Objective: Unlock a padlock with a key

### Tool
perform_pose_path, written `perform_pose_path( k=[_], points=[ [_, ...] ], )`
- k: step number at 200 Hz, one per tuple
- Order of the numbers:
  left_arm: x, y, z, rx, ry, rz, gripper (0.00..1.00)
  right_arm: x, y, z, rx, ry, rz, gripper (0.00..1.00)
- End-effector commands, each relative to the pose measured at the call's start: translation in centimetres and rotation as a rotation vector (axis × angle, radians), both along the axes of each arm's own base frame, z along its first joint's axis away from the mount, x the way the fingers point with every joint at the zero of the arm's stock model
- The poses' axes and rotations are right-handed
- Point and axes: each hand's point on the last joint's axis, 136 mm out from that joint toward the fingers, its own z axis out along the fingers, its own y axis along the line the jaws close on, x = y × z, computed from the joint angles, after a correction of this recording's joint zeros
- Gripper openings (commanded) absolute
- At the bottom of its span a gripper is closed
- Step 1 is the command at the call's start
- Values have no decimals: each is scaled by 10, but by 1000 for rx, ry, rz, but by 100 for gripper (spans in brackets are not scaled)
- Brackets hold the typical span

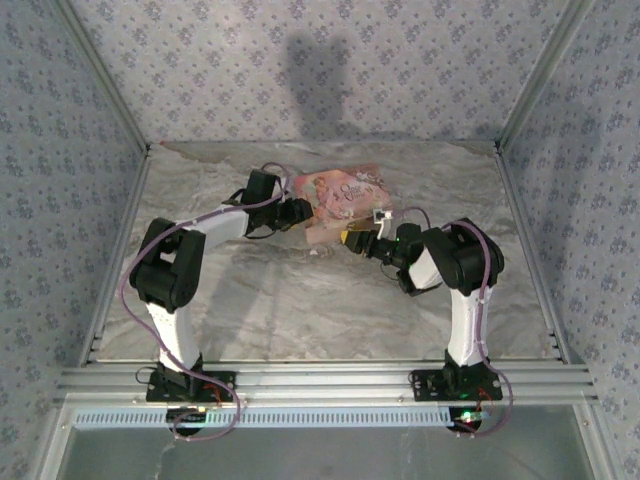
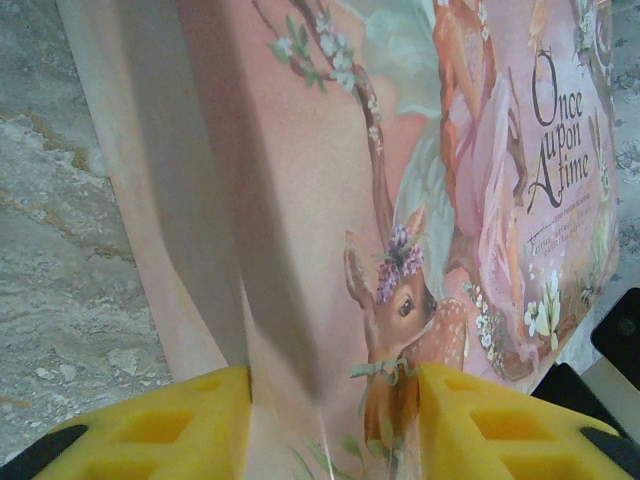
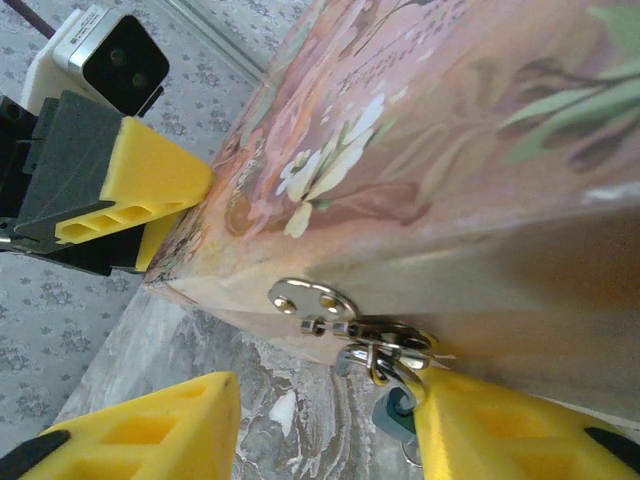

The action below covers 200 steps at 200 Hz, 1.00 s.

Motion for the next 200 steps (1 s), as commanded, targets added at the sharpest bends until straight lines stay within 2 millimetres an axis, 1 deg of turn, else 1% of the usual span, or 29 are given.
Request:
perform_pose_path(
  k=[1,43,57,128,161,200],
  points=[
    [-28,4,-30,72,111,-20,44,-2,1,9,4,-60,26,45],
    [-28,4,-29,72,110,-19,44,1,-3,4,6,-35,1,29],
    [-28,4,-30,72,112,-20,44,3,-3,3,8,-25,-4,23],
    [-30,3,-28,76,107,-22,44,7,-9,-7,-8,24,-53,0],
    [-34,5,-29,78,113,-15,44,8,-18,-8,3,40,-104,0],
    [-46,3,-32,67,128,-8,44,9,-30,-9,30,72,-167,0]
  ],
)
